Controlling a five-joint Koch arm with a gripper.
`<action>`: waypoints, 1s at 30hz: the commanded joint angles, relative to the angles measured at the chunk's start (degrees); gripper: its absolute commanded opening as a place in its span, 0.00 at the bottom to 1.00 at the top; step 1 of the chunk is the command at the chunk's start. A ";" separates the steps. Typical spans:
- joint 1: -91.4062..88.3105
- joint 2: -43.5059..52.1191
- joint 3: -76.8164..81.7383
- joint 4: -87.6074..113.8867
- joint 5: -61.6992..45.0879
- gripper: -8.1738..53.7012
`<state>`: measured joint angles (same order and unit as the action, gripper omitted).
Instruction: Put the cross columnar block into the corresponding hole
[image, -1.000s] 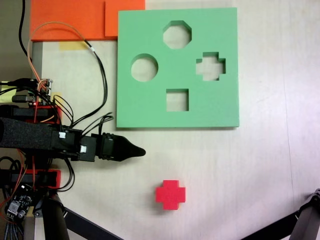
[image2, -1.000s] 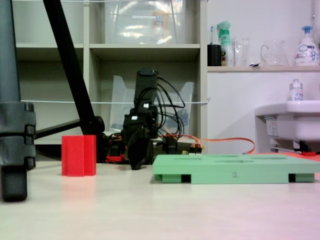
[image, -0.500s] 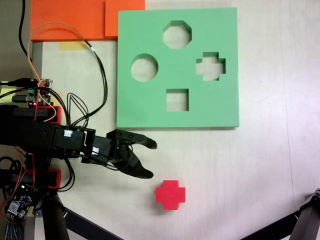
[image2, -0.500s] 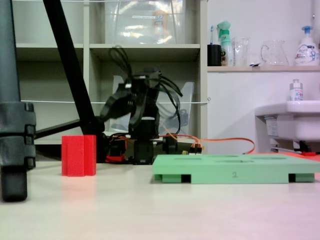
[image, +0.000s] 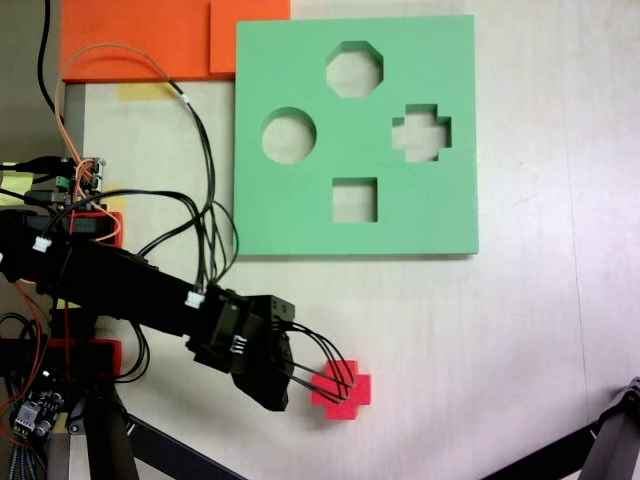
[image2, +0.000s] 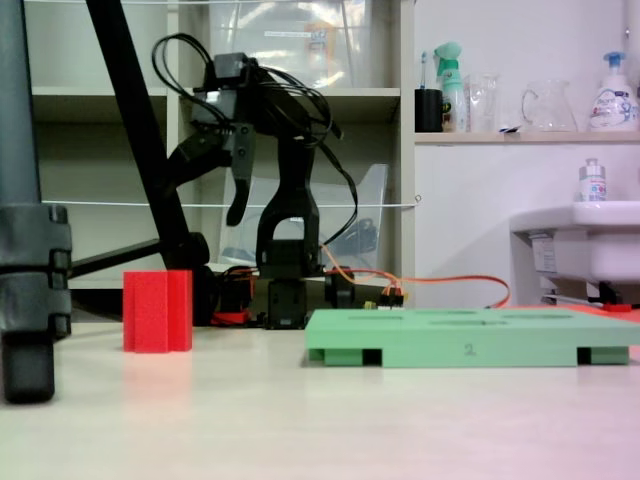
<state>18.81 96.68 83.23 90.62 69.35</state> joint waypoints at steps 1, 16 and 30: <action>1.05 -2.55 -3.25 1.41 0.44 0.98; 0.97 -18.98 -11.43 -5.45 3.08 0.98; 1.67 -28.39 -12.39 -11.51 3.87 0.98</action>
<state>19.86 67.85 73.39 80.68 72.60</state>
